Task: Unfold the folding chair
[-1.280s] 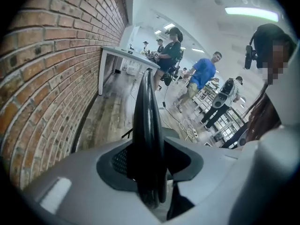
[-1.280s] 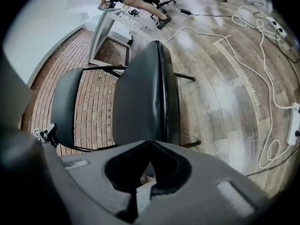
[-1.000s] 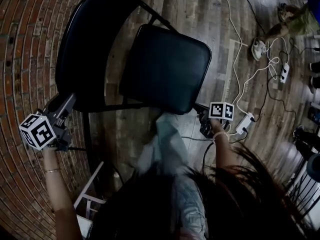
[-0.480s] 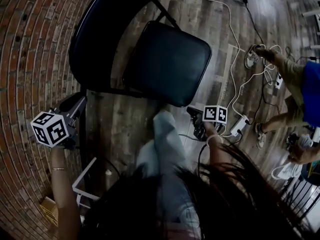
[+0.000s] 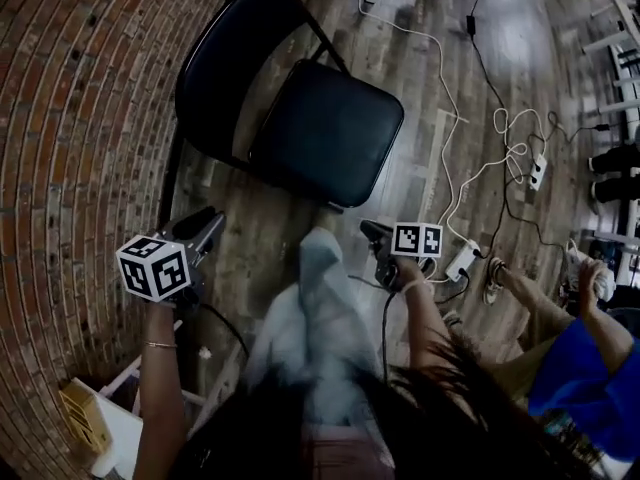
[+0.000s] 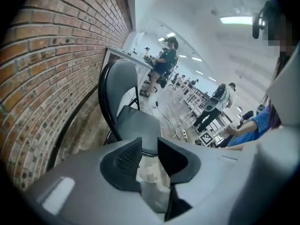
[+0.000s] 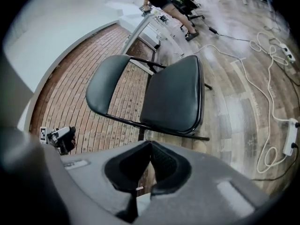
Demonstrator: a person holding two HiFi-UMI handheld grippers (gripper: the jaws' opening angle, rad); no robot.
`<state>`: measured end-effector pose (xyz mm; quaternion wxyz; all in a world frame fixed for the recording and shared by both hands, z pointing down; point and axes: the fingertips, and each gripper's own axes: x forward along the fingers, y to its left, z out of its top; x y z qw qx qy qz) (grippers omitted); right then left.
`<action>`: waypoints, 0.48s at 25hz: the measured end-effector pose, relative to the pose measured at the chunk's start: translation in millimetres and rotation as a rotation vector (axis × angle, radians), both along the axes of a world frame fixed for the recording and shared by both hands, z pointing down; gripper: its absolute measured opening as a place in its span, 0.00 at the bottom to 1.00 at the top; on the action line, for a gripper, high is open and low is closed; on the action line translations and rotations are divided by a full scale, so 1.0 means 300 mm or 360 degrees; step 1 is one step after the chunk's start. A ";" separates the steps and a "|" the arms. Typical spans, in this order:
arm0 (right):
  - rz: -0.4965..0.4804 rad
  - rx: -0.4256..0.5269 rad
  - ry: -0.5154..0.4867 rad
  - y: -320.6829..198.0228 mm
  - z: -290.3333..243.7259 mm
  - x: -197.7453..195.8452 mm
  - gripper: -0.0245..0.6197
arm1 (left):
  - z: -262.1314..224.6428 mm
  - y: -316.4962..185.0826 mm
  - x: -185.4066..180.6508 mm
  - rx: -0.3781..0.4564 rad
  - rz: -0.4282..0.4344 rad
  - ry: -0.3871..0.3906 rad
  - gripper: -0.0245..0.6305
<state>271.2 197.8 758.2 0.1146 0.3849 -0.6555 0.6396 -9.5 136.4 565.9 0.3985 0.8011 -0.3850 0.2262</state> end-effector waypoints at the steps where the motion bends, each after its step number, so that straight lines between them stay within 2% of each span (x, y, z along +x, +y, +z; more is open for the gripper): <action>1: -0.0004 0.0024 -0.0003 0.007 -0.029 -0.004 0.03 | -0.012 0.023 0.015 0.0002 -0.0010 0.0022 0.21; 4: -0.0044 0.0086 -0.0001 0.034 -0.115 -0.020 0.03 | -0.050 0.099 0.057 -0.0001 -0.0001 0.0052 0.19; 10: -0.0154 0.0225 0.0075 0.090 -0.284 -0.049 0.03 | -0.141 0.225 0.132 0.0047 0.0018 -0.0014 0.14; 12: -0.0168 0.0278 0.0101 0.111 -0.335 -0.061 0.03 | -0.177 0.260 0.149 0.0073 -0.0020 -0.0009 0.09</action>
